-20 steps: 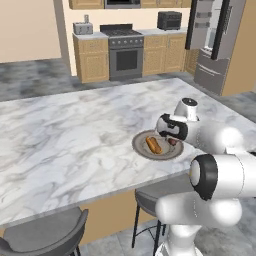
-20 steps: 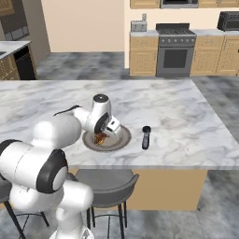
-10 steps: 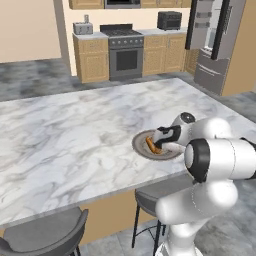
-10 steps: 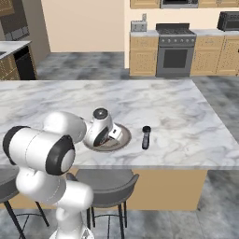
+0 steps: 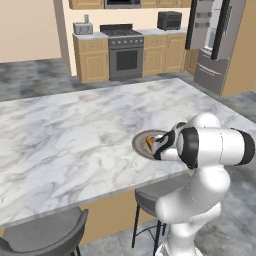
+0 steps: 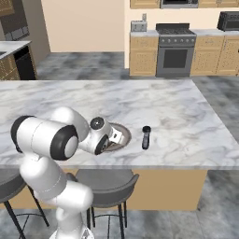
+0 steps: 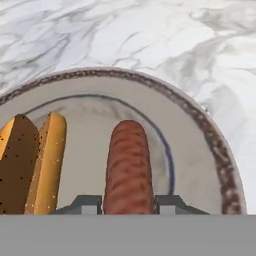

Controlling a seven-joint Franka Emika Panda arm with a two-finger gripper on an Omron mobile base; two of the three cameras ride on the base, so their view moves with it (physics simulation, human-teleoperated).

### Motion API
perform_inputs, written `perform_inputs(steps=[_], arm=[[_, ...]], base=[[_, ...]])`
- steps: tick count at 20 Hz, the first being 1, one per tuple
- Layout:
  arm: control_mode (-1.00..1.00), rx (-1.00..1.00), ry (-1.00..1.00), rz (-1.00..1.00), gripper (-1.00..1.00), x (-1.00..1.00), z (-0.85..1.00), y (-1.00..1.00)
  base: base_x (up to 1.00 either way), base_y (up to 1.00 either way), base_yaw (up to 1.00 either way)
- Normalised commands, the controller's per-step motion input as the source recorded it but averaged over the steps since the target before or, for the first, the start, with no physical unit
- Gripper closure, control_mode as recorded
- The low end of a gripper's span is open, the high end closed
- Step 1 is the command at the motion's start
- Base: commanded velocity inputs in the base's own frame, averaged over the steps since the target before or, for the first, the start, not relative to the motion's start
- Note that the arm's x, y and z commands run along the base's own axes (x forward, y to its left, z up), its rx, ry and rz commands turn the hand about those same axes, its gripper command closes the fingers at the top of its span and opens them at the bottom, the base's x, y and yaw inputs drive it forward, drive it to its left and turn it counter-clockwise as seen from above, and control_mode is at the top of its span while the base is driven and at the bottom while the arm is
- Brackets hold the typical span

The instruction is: Move the hot dog bun to the plate on the dining table and place the condiment next to that plate. Then navigate to the fridge and take the sausage and place it on the plate as well.

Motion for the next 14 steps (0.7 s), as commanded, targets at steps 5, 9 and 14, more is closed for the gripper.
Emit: perform_inputs(steps=[5, 9, 14], arm=[[-1.00, -0.04, 0.02, -0.01, 1.00, 0.39, 0.00, -0.04], [-1.00, -0.01, 0.06, -0.01, -1.00, 0.39, 0.00, 0.00], [-1.00, 0.00, 0.10, -0.01, -1.00, 0.27, -0.08, 0.00]], base=[[0.00, 0.00, 0.00], [0.00, 0.00, 0.00], [0.00, 0.00, 0.00]])
